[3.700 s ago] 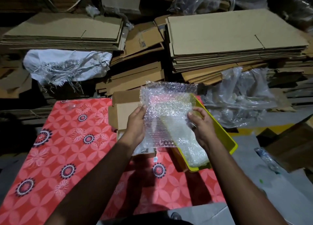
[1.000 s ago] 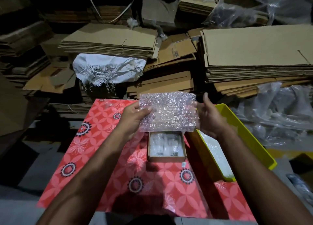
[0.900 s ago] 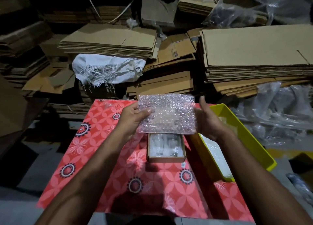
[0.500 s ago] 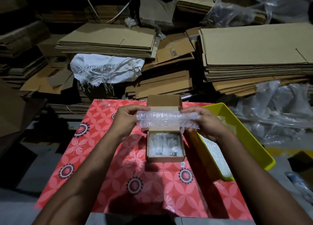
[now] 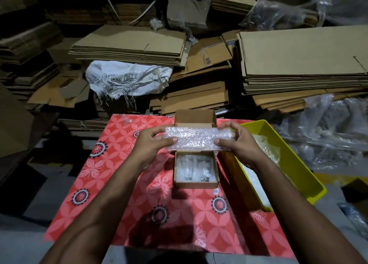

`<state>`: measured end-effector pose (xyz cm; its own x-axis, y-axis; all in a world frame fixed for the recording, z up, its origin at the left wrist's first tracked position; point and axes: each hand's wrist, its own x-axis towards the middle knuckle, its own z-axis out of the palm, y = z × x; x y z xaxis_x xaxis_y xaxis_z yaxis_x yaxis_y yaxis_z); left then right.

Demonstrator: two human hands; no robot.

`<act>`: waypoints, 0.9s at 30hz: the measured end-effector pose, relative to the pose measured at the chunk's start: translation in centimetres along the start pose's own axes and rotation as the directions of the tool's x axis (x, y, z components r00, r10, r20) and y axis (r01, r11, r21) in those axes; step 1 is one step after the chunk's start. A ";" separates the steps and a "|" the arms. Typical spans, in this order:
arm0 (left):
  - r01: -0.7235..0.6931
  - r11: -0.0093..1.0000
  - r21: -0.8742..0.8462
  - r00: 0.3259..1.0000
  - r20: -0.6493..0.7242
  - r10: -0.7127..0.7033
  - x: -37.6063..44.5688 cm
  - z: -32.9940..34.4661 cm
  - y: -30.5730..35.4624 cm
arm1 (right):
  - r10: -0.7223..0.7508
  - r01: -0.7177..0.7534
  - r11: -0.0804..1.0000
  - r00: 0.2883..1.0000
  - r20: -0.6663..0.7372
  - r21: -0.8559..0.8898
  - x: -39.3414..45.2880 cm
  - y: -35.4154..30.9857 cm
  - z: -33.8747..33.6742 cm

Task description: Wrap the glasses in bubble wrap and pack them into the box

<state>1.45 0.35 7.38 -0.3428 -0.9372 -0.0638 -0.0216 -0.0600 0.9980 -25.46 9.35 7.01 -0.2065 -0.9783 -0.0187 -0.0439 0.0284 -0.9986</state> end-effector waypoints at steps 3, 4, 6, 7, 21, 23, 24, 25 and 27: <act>-0.050 0.997 0.064 0.999 0.020 0.049 -0.5 0.2 0.1 | 0.000 0.000 1.000 1.000 0.025 -0.006 -0.2 -0.3 -0.3; -0.086 0.991 0.105 0.996 0.045 0.082 -0.6 0.2 0.1 | 0.002 -0.002 1.000 1.000 0.024 -0.008 -0.5 -0.6 0.0; -0.122 0.984 0.131 0.990 0.092 0.111 -0.7 0.2 -0.1 | 0.040 -0.041 0.999 0.999 0.021 0.023 -0.7 -0.4 0.3; -0.109 0.988 0.109 0.990 0.107 0.097 -0.7 0.2 -0.1 | 0.073 -0.074 0.996 0.997 0.024 0.044 -0.7 -0.3 0.2; 0.098 0.926 -0.364 0.992 0.106 -0.063 -1.0 1.7 -1.7 | 0.185 -0.149 0.939 0.979 -0.090 0.308 -1.5 0.2 0.5; 0.033 0.981 -0.191 0.995 0.102 -0.014 -1.0 1.6 -1.8 | 0.138 -0.111 0.966 0.985 -0.105 0.232 -1.7 0.4 0.6; 0.010 0.990 -0.138 0.996 0.093 0.002 -1.1 1.5 -1.8 | 0.125 -0.098 0.968 0.987 -0.105 0.230 -1.8 0.6 0.6; -0.005 0.995 -0.100 0.996 0.088 0.014 -1.1 1.4 -1.7 | 0.112 -0.085 0.972 0.987 -0.113 0.218 -1.7 0.9 0.4; -0.014 1.000 -0.024 0.994 0.109 0.017 -1.0 1.1 -1.7 | 0.075 -0.056 0.989 0.988 -0.137 0.135 -1.5 1.1 0.2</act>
<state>0.79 1.78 5.74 -0.4431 -0.8952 -0.0468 0.0061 -0.0552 0.9985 -24.96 10.83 5.92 -0.3412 -0.9360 -0.0862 0.1000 0.0551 -0.9935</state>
